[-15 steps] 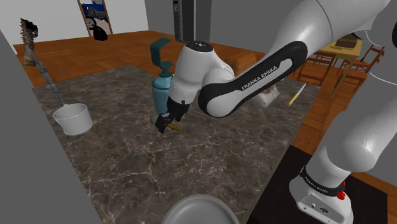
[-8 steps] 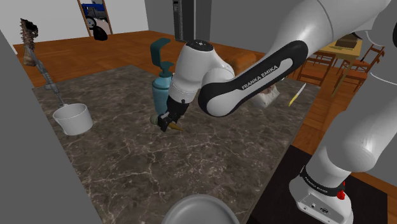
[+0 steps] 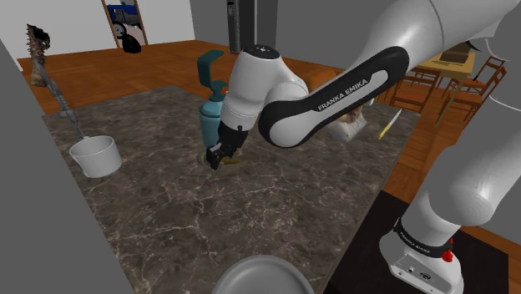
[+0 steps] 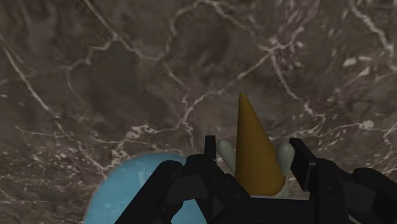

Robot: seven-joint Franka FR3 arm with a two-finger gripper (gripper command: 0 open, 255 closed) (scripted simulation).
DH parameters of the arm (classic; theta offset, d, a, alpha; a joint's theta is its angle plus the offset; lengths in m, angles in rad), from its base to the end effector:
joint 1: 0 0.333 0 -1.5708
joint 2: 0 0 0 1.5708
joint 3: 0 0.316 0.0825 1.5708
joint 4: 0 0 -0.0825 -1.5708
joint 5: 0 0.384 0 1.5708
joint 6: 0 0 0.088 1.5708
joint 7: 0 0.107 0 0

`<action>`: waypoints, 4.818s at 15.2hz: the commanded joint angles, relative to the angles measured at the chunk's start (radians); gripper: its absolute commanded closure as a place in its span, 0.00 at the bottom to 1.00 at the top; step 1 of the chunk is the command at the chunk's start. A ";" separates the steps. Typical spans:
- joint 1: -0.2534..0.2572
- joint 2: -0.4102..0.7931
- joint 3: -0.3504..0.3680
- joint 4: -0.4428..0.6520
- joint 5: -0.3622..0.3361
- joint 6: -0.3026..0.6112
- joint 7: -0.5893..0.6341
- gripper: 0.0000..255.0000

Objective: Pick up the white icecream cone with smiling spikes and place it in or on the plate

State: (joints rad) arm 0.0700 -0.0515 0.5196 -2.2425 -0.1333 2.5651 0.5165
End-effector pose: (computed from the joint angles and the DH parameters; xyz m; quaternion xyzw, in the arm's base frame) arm 0.4533 0.3082 0.4254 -0.9779 -0.0861 -0.1852 0.0456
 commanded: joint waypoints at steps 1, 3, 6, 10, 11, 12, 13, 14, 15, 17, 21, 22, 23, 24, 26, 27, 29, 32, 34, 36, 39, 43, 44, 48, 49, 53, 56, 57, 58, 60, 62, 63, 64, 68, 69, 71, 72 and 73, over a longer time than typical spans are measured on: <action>0.002 -0.017 -0.002 0.010 0.019 -0.024 -0.015 1.00; 0.003 -0.031 -0.004 0.024 0.035 -0.050 -0.028 1.00; 0.006 -0.050 -0.008 0.047 0.055 -0.090 -0.045 1.00; 0.008 -0.072 -0.013 0.082 0.076 -0.142 -0.064 1.00; 0.009 -0.077 -0.014 0.091 0.081 -0.155 -0.068 1.00; 0.009 -0.081 -0.015 0.100 0.085 -0.169 -0.071 1.00; 0.010 -0.085 -0.017 0.109 0.089 -0.182 -0.075 1.00; 0.010 -0.087 -0.017 0.112 0.090 -0.185 -0.076 1.00; 0.019 -0.109 -0.008 0.091 0.097 -0.186 -0.061 1.00; 0.039 -0.153 0.010 0.053 0.112 -0.188 -0.030 1.00; 0.063 -0.199 0.031 0.017 0.129 -0.194 0.003 1.00; 0.063 -0.199 0.031 0.017 0.129 -0.194 0.003 0.00; 0.051 -0.111 0.039 0.118 0.075 -0.295 -0.051 0.00; 0.044 -0.017 0.051 0.225 0.013 -0.399 -0.096 0.00; 0.058 0.190 0.078 0.455 -0.127 -0.621 -0.177 0.00; 0.086 0.299 0.084 0.579 -0.199 -0.738 -0.220 0.00; 0.127 0.392 0.071 0.679 -0.257 -0.827 -0.265 0.00; 0.122 0.393 0.064 0.641 -0.259 -0.788 -0.261 0.00; 0.117 0.395 0.062 0.617 -0.263 -0.763 -0.258 0.00; 0.113 0.397 0.060 0.600 -0.266 -0.743 -0.255 0.00; 0.113 0.397 0.061 0.600 -0.267 -0.744 -0.255 0.00; 0.112 0.398 0.062 0.600 -0.267 -0.744 -0.255 0.00; 0.112 0.398 0.062 0.600 -0.267 -0.744 -0.255 0.00; 0.113 0.401 0.061 0.604 -0.268 -0.746 -0.255 1.00; 0.113 0.401 0.061 0.604 -0.268 -0.745 -0.255 1.00; 0.113 0.401 0.061 0.604 -0.268 -0.746 -0.255 1.00; 0.113 0.392 0.064 0.619 -0.262 -0.767 -0.262 1.00; 0.113 0.389 0.065 0.629 -0.259 -0.778 -0.266 1.00; 0.114 0.386 0.066 0.639 -0.257 -0.790 -0.269 1.00; 0.115 0.382 0.068 0.660 -0.253 -0.814 -0.276 1.00; 0.117 0.379 0.069 0.682 -0.249 -0.838 -0.282 1.00; 0.118 0.377 0.070 0.694 -0.248 -0.850 -0.286 1.00; 0.119 0.376 0.070 0.706 -0.246 -0.863 -0.289 1.00; 0.125 0.375 0.073 0.758 -0.243 -0.914 -0.300 1.00; 0.127 0.375 0.073 0.772 -0.243 -0.927 -0.303 1.00; 0.131 0.376 0.074 0.800 -0.243 -0.954 -0.309 1.00; 0.133 0.377 0.074 0.812 -0.243 -0.965 -0.311 1.00; 0.137 0.356 0.082 0.785 -0.232 -0.960 -0.295 1.00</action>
State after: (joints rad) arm 0.2039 0.3166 0.5972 -1.4480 -0.3720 1.6083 0.2146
